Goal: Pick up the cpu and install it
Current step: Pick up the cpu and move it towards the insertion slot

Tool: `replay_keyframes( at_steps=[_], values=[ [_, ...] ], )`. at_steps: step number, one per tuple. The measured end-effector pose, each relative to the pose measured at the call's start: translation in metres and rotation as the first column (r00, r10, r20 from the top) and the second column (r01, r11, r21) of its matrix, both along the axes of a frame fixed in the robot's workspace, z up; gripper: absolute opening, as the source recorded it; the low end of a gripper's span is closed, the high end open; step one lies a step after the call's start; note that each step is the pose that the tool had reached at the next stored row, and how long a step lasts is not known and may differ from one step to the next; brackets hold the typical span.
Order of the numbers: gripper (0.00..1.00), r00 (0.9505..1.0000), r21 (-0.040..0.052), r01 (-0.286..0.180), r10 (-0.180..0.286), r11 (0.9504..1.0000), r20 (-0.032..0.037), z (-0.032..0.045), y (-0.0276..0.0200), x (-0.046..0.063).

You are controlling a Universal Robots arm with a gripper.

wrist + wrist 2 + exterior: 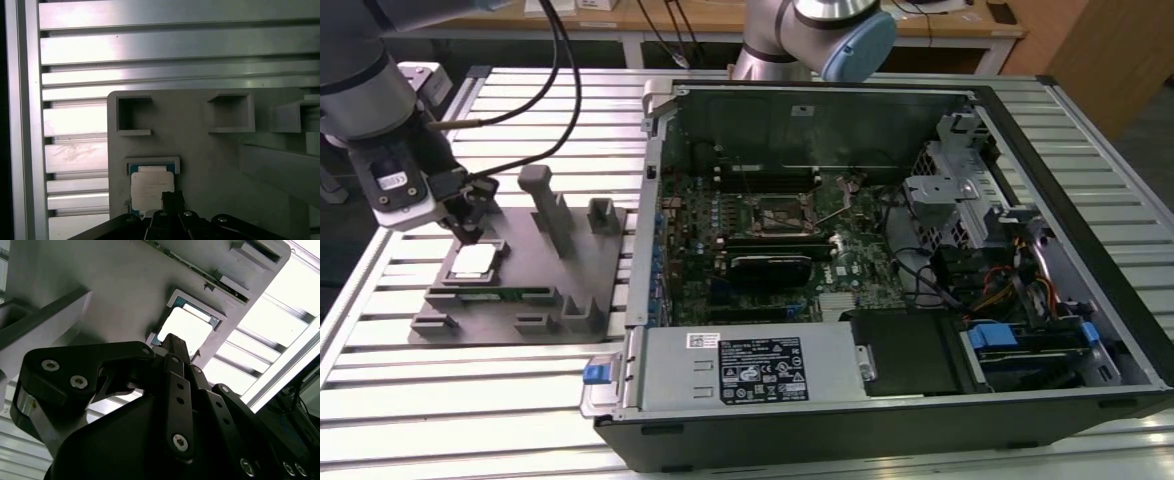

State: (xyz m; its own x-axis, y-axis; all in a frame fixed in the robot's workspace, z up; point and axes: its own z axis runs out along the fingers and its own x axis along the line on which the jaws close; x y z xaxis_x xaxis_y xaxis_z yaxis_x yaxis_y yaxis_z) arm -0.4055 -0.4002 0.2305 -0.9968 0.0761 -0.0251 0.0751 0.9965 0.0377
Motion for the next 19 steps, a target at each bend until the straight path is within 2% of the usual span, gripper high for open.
replay_keyframes(
  at_steps=[19],
  values=[
    [0.11,1.0000,-0.0008,0.000,0.000,1.0000,-0.0001,-0.0074,-0.0021,-0.0058]
  ],
)
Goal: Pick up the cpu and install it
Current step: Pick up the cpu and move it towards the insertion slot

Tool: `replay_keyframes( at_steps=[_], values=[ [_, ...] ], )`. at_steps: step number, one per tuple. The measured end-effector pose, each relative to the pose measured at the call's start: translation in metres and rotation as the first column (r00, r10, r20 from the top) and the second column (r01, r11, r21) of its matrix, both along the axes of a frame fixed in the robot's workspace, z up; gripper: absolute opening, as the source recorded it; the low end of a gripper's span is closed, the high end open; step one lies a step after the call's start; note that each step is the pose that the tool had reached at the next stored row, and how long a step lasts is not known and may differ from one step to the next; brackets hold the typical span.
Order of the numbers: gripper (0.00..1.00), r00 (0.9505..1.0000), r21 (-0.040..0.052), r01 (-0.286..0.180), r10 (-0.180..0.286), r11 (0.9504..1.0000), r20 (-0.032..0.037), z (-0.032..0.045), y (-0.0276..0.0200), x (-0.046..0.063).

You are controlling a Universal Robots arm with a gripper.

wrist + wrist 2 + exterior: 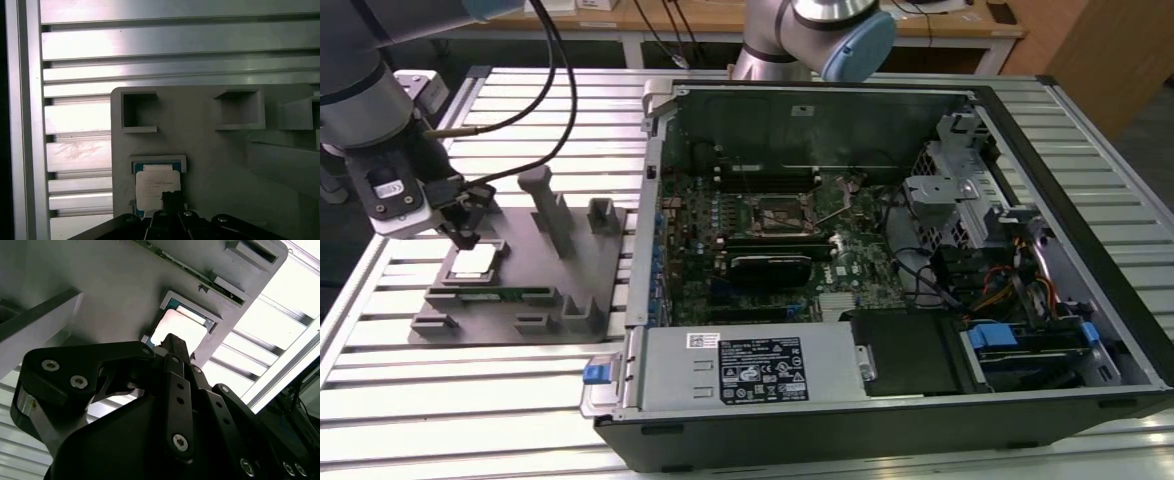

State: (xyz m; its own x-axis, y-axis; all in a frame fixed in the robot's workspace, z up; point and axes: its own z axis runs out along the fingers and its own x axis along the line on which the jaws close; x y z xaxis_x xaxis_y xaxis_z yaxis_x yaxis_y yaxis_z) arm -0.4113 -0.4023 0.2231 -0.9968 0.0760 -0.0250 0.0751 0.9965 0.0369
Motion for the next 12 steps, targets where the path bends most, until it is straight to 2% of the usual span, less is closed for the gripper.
replay_keyframes(
  at_steps=[12],
  values=[
    [0.11,1.0000,-0.0020,0.000,0.000,1.0000,0.0000,-0.0070,-0.0004,-0.0019]
  ],
)
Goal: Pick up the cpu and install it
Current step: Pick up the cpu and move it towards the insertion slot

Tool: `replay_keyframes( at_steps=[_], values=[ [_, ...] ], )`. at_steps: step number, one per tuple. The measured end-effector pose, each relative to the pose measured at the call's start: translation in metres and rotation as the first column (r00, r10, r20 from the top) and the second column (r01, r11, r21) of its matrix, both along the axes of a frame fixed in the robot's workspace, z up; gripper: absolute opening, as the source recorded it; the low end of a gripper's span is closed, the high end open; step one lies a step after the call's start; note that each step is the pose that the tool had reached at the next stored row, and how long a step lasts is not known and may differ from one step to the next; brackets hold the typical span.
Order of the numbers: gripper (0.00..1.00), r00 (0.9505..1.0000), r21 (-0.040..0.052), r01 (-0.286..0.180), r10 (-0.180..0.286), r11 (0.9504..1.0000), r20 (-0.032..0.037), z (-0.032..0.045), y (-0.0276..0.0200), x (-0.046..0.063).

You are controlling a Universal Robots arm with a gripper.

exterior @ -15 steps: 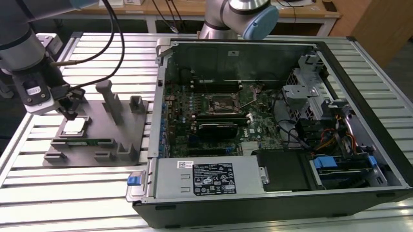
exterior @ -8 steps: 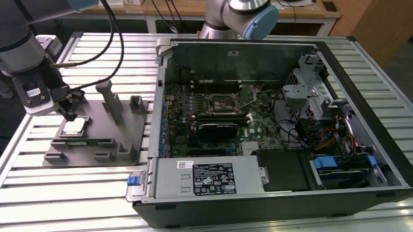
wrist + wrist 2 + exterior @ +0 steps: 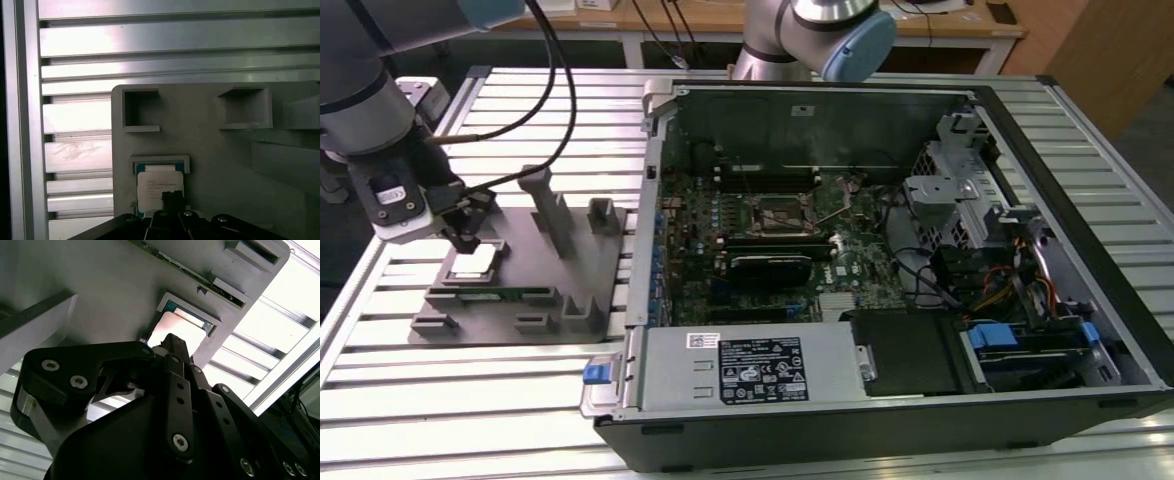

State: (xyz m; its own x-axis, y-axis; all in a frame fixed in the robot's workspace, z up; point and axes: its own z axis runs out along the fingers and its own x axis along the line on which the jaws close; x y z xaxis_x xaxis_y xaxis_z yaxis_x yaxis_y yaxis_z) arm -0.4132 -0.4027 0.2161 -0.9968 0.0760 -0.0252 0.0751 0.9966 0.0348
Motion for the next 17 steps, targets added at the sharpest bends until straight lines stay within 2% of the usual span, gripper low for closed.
replay_keyframes(
  at_steps=[17],
  values=[
    [0.11,1.0000,-0.0015,0.000,0.000,1.0000,0.0002,-0.0156,-0.0017,-0.004]
  ],
)
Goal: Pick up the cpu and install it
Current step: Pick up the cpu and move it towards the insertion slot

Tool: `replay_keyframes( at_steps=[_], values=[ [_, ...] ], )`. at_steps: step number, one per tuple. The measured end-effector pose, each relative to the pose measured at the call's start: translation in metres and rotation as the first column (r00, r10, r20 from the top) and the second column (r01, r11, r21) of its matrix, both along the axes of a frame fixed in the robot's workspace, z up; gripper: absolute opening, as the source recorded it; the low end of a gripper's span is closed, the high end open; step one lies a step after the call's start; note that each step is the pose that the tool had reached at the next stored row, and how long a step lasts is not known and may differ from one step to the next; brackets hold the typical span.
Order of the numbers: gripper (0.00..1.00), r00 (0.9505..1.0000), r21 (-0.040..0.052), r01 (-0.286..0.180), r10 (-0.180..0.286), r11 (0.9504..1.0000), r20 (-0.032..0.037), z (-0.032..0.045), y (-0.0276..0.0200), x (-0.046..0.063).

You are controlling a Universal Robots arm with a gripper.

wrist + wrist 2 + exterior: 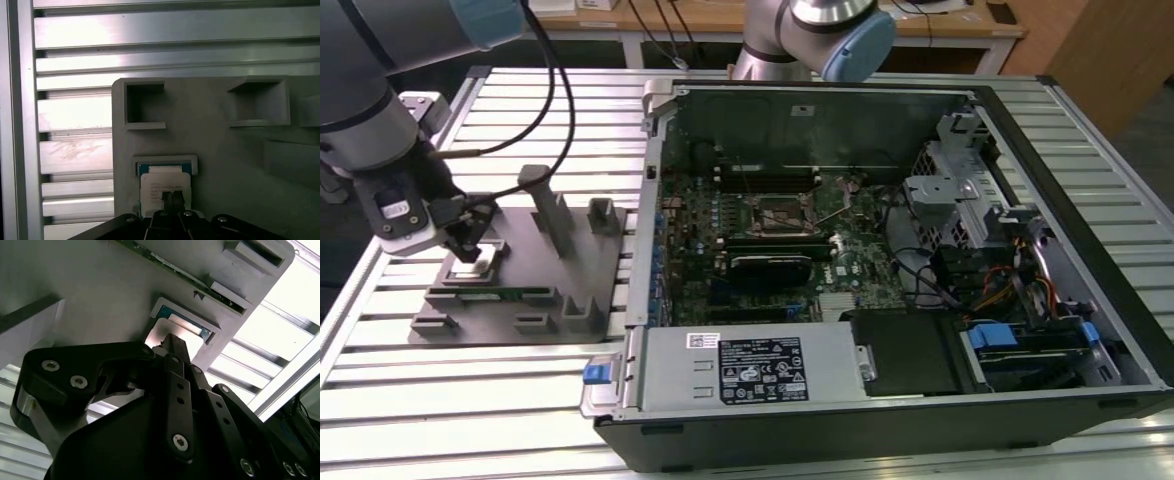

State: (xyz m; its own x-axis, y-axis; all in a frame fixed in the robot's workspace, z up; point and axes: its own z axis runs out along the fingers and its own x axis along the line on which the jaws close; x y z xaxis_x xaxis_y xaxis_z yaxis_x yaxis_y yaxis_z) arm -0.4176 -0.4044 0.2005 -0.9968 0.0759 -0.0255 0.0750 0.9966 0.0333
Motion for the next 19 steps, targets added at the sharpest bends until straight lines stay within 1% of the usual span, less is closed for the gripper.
replay_keyframes(
  at_steps=[3,12,13,14,16,17,18,19],
  values=[
    [0.11,1.0000,-0.0001,0.000,0.000,1.0000,-0.0002,-0.0013,0.0000,-0.0017],
    [0.11,1.0000,-0.0001,0.000,0.000,1.0000,-0.0002,-0.0013,0.0000,-0.0023],
    [0.17,1.0000,-0.0001,0.000,0.000,1.0000,-0.0002,-0.0013,0.0000,-0.0024],
    [0.17,1.0000,-0.0001,0.000,0.000,1.0000,-0.0002,-0.0013,0.0000,-0.0024],
    [0.29,1.0000,-0.0001,0.000,0.000,1.0000,-0.0002,-0.0013,0.0000,-0.0025],
    [0.29,1.0000,-0.0001,0.000,0.000,1.0000,-0.0002,-0.0013,0.0000,-0.0025],
    [0.35,1.0000,-0.0001,0.000,0.000,1.0000,-0.0002,-0.0013,0.0000,-0.0026],
    [0.35,1.0000,-0.0001,0.000,0.000,1.0000,-0.0002,-0.0013,0.0000,-0.0026]
  ],
)
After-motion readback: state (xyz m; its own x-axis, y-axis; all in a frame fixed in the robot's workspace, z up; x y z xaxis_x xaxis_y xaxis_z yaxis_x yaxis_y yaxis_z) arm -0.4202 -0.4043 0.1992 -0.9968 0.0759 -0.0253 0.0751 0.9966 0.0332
